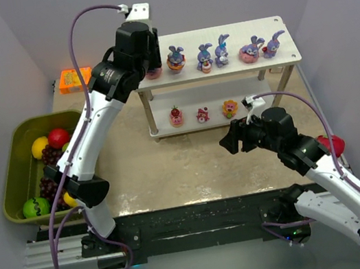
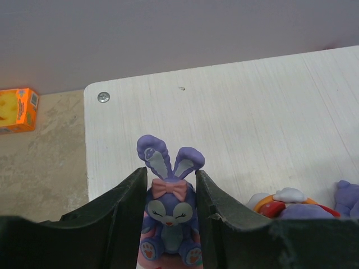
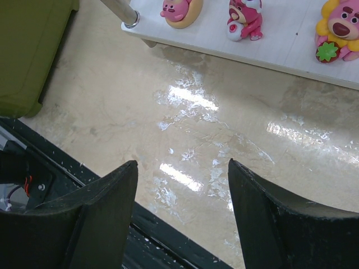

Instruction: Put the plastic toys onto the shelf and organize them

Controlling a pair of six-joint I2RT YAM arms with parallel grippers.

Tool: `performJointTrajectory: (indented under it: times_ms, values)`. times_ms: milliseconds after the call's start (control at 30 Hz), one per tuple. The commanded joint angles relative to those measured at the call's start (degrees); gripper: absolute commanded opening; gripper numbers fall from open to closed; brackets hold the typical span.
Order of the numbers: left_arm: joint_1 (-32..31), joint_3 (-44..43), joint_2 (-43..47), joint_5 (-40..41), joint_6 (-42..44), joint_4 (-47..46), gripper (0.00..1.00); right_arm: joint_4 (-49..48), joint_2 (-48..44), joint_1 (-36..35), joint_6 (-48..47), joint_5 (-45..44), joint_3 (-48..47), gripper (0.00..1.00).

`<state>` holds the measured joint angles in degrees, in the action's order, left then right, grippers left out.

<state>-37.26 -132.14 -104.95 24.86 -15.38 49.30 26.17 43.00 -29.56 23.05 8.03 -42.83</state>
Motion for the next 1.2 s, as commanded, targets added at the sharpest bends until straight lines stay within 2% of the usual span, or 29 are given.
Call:
performJointTrajectory:
  times_ms: [0, 200, 733, 833, 1000, 1167]
  values:
    - [0.25, -1.11, 0.97, -0.78, 0.96, 1.59, 0.47, -1.04, -0.64, -0.06, -0.20, -1.00, -0.33, 0.69]
    - [0.25, -0.58, 2.64, -2.01, 0.96, 0.36, 0.55, -1.39, -0.29, -0.15, -0.02, -0.65, -0.33, 0.69]
    - [0.25, 0.56, 8.70, -0.96, 0.43, -0.96, 0.64, 1.16, -0.38, -0.14, -0.28, -2.84, -3.84, 0.69]
    - [0.25, 2.57, 11.25, -1.30, 0.00, -1.05, 0.66, 2.21, 0.06, -0.06, -0.63, -3.55, -6.91, 0.70]
    - [0.25, 8.20, 18.09, -2.71, -0.62, -2.19, 0.66, 4.06, 3.39, -0.06, -2.92, -4.60, -17.27, 0.71]
    - [0.34, 20.75, 28.80, -3.94, -2.11, -3.94, 0.66, 6.17, 9.54, -0.06, -7.57, -6.45, -32.47, 0.71]
